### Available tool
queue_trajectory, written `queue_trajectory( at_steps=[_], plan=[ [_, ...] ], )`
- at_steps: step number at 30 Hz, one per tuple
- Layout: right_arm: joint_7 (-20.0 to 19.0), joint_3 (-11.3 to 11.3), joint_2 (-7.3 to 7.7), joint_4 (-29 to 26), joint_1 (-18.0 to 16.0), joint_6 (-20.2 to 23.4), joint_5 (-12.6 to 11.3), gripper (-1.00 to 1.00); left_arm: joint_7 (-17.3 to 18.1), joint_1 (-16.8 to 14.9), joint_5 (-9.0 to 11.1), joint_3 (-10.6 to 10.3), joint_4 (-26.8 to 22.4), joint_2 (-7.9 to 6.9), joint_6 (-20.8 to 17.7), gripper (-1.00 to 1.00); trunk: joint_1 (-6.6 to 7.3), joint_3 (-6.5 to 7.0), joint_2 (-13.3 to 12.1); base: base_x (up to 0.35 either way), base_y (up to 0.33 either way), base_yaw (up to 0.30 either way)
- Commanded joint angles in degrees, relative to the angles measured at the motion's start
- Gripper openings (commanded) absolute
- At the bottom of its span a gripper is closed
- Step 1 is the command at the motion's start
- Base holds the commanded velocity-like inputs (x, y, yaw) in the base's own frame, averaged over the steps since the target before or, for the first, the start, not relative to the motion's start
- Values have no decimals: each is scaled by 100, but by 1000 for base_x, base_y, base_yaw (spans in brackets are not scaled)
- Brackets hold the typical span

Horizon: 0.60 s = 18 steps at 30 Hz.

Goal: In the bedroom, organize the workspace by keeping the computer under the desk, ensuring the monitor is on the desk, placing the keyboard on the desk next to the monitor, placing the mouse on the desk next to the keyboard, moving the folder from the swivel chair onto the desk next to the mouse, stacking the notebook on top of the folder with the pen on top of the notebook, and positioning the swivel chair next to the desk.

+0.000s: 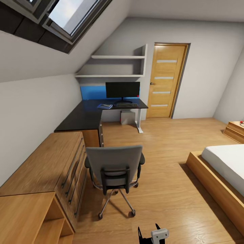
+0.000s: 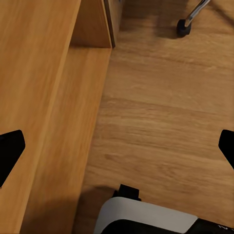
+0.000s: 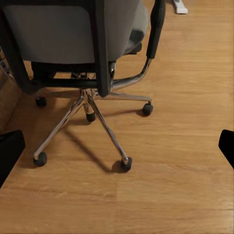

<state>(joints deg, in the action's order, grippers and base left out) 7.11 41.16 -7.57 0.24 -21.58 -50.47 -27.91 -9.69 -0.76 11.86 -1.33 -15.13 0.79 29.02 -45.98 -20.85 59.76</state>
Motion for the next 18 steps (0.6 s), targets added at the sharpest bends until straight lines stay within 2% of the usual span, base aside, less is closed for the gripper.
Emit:
queue_trajectory(
  at_steps=[1,18],
  plan=[
    [59,50,-2,3,-4,-7,5,100,-15,-3,27,-16,2,0,17,100,-23,-25,46,0,0,0],
    [55,50,-1,3,-3,-7,5,100,-15,-3,27,-16,2,0,20,100,-396,-330,728,0,0,0]
  ],
)
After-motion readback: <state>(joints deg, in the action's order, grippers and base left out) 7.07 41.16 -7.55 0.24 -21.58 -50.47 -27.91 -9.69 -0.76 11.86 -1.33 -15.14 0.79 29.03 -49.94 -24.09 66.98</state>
